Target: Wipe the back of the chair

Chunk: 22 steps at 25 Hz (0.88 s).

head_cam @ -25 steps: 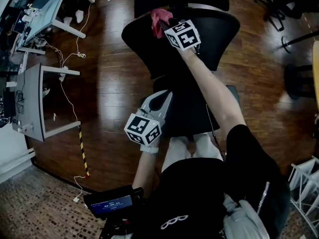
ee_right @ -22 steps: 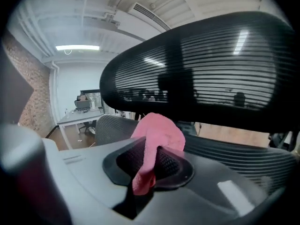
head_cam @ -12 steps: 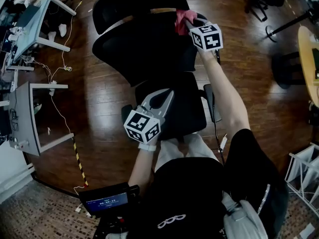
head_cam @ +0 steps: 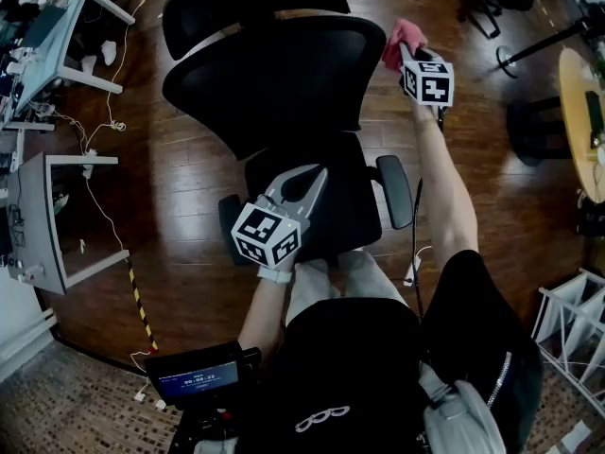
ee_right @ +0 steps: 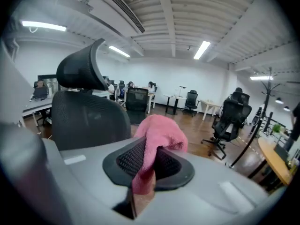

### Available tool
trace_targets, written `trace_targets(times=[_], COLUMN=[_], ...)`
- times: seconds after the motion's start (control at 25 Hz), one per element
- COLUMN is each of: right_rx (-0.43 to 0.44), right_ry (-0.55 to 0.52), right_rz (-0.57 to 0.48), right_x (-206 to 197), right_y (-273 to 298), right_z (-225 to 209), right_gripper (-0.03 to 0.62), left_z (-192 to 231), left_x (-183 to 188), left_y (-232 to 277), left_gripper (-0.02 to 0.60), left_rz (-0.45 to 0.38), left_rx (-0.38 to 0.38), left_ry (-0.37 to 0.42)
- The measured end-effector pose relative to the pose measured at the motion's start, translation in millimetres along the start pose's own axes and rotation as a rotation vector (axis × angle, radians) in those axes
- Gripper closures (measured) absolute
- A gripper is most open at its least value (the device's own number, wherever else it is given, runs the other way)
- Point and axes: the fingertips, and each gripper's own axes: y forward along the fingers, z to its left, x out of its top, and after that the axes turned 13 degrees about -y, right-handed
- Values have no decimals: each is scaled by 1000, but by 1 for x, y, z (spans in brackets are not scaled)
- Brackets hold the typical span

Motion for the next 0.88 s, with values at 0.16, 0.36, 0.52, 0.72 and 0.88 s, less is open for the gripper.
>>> trace_targets(times=[0.16,0.36,0.52,0.72,0.88], right_rx=[-54,7,68,170,271], right_ry=[-12,-114,-183,-244,-301], right_rz=[93,74,40,-6,-46], right_x=[-31,-4,30,59,90], right_y=[-3,9,22,40,50], right_z=[-7,58,123,214,302], right_gripper=[553,553,553,553,553], left_z=[3,17,32,54,77], left_x=[0,-2,2,-2,-3], left_y=[-11,-41,-71,-111,-153], left_gripper=[588,588,588,588,588], left_rz=[-11,-23,-46,-80,-109], left_rx=[3,20,47,95,150], left_ry=[-8,-13,-19,-31,-56])
